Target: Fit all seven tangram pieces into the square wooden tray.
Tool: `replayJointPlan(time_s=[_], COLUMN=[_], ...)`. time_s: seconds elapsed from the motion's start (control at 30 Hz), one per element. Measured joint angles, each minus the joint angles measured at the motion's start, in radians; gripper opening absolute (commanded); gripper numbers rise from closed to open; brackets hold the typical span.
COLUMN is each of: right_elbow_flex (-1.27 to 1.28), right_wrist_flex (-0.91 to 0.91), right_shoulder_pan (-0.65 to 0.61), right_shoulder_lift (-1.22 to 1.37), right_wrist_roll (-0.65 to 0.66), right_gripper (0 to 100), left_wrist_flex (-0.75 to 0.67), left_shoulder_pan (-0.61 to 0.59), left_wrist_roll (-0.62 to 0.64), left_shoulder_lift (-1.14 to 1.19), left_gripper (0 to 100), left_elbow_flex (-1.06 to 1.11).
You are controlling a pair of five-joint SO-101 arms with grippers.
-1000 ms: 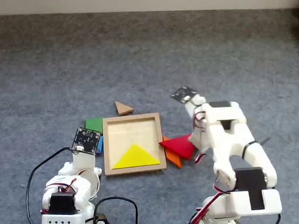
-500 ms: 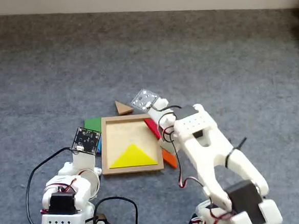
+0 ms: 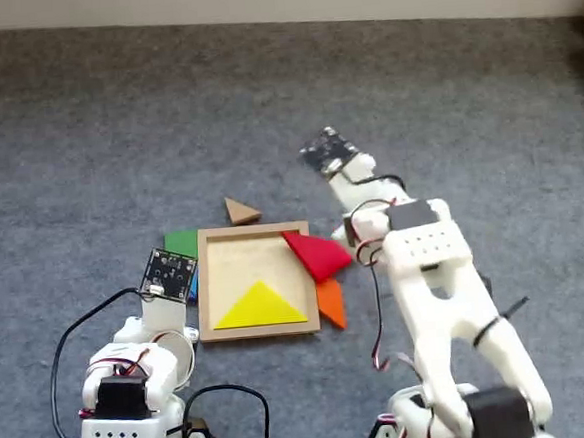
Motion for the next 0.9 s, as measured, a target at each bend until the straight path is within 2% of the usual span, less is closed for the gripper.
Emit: replayJointPlan(time_s=[0.2, 0.47, 0.9], right_elbow_flex=[0.000, 0.000, -0.089], right_wrist_flex=[-0.193, -0.227, 0.084], right_shoulder_pan=[0.068, 0.048, -0.147], right_shoulder_lift=[0.213, 0.321, 0.252], right_wrist_roll=[0.000, 0.000, -0.002], right_gripper=[8.7, 8.7, 8.7], left_wrist_flex=[0.000, 0.000, 0.000], left_shoulder_pan=[0.000, 0.000, 0.000], left_wrist_roll=[0.000, 0.000, 0.000], left_shoulder_lift=[0.000, 0.000, 0.000], left_gripper=[0, 0, 0], left_elbow_flex=[0.000, 0.000, 0.000])
